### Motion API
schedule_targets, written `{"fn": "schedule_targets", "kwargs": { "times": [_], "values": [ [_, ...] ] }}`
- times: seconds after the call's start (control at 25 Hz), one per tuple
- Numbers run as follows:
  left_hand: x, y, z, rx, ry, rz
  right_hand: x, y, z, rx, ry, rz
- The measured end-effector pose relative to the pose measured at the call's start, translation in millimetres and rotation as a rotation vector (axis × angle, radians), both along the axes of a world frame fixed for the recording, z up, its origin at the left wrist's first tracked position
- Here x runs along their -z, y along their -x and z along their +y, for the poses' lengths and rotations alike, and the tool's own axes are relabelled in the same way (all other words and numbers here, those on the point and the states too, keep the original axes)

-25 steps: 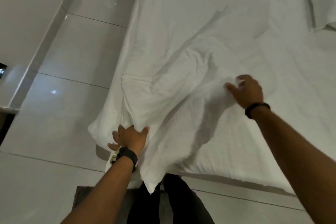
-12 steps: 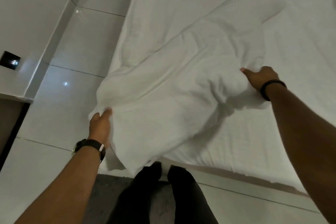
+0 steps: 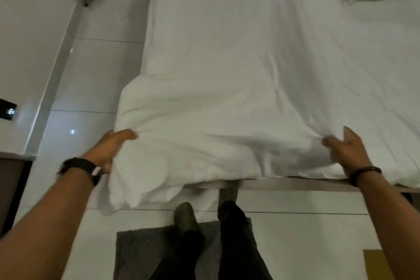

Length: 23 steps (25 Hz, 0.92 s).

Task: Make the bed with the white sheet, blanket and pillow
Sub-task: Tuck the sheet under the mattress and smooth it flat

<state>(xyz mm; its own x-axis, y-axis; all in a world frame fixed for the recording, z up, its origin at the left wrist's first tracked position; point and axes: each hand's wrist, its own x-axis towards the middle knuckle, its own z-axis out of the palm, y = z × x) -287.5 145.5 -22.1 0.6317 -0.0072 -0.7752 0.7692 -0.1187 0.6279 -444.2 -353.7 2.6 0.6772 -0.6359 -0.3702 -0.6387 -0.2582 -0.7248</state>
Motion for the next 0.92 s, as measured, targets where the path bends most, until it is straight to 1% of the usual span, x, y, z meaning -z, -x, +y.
{"fn": "schedule_targets", "kwargs": {
  "times": [0.04, 0.12, 0.2, 0.28, 0.36, 0.44, 0.52, 0.56, 0.6, 0.64, 0.68, 0.72, 0.76, 0.8, 0.84, 0.88, 0.92],
  "values": [
    [-11, -2, 16, 0.062, -0.021, 0.005, -11, 14, -2, 0.053, 0.005, -0.006],
    [-13, -2, 36, 0.166, -0.134, -0.018, -18, 36, -4, 0.162, 0.045, 0.020],
    [8, 11, 36, 0.250, -0.319, -0.076, -4, 49, 1, 0.235, 0.045, 0.056],
    [44, 35, 25, 0.334, -0.505, -0.078, 25, 54, 7, 0.199, 0.019, 0.162],
    [76, 59, 10, 0.368, -0.654, -0.093, 57, 53, 14, 0.153, 0.025, 0.269],
    [89, 66, -5, 0.361, -0.784, -0.197, 83, 50, 14, 0.188, 0.017, 0.286],
    [99, 61, -8, 0.413, -1.009, -0.336, 98, 52, 15, 0.197, -0.033, 0.263],
    [103, 59, -8, 0.457, -1.106, -0.336, 104, 55, 14, 0.204, -0.080, 0.248],
    [110, 58, -8, 0.493, -1.137, -0.294, 110, 58, 13, 0.217, -0.114, 0.242],
    [117, 55, -12, 0.479, -1.065, -0.217, 117, 60, 13, 0.232, -0.120, 0.245],
    [121, 51, -18, 0.411, -0.932, -0.148, 122, 59, 14, 0.244, -0.093, 0.249],
    [118, 49, -26, 0.279, -0.766, -0.108, 124, 56, 16, 0.255, -0.041, 0.252],
    [114, 46, -30, 0.141, -0.628, -0.112, 124, 52, 17, 0.258, 0.029, 0.249],
    [105, 46, -31, 0.030, -0.539, -0.148, 121, 51, 16, 0.245, 0.105, 0.246],
    [97, 50, -25, -0.028, -0.522, -0.212, 118, 52, 15, 0.224, 0.167, 0.250],
    [90, 59, -13, -0.030, -0.549, -0.279, 115, 55, 14, 0.205, 0.213, 0.259],
    [88, 69, 4, 0.038, -0.649, -0.307, 114, 59, 16, 0.185, 0.251, 0.286]
  ]
}}
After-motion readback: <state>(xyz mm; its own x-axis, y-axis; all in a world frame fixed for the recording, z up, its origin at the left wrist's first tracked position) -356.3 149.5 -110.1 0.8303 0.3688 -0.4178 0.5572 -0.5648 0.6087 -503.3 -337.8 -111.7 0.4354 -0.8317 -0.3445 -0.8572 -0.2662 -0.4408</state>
